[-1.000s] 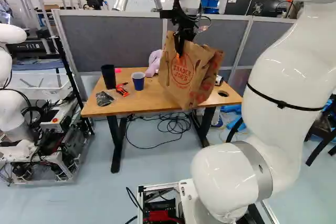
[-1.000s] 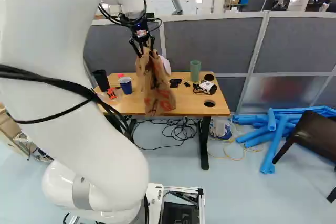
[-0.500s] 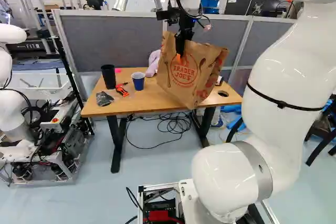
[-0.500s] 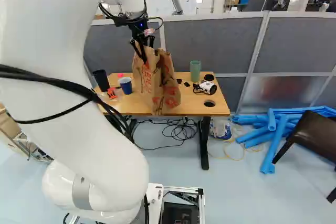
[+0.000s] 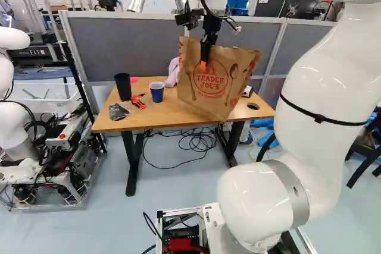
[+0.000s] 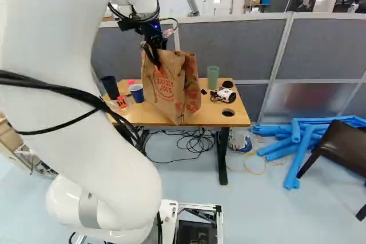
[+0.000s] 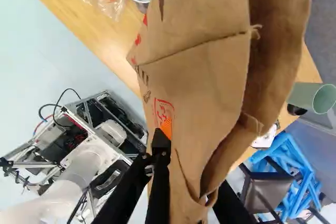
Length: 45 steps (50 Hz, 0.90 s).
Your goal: Pick up the bag on the ground and place it on the table
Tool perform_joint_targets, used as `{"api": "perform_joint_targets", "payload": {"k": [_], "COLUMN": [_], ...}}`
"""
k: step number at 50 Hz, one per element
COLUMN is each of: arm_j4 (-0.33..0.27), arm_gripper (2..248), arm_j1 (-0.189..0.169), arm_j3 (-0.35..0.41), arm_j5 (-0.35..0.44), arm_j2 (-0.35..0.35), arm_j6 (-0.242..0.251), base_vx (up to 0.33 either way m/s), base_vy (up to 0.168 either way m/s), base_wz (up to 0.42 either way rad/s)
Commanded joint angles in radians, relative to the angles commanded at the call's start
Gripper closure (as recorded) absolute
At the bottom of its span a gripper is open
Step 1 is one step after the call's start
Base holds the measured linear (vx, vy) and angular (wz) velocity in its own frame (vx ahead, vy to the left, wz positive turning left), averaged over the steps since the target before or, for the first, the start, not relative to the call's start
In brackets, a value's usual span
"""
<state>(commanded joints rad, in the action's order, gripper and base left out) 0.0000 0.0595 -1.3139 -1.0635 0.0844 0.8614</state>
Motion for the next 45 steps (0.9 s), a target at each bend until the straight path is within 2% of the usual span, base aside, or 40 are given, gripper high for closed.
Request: {"api": "perform_joint_targets", "payload": {"k": [45], "arm_j4": [0.0], "arm_gripper": [230], "arm_j1": [0.0], "arm_j3": [0.0], "arm_j5": [0.0], "arm_j2": [0.0], "arm_j6": [0.473], "base_vx": [0.0], "base_vy": [0.0], "base_wz": [0.0]}}
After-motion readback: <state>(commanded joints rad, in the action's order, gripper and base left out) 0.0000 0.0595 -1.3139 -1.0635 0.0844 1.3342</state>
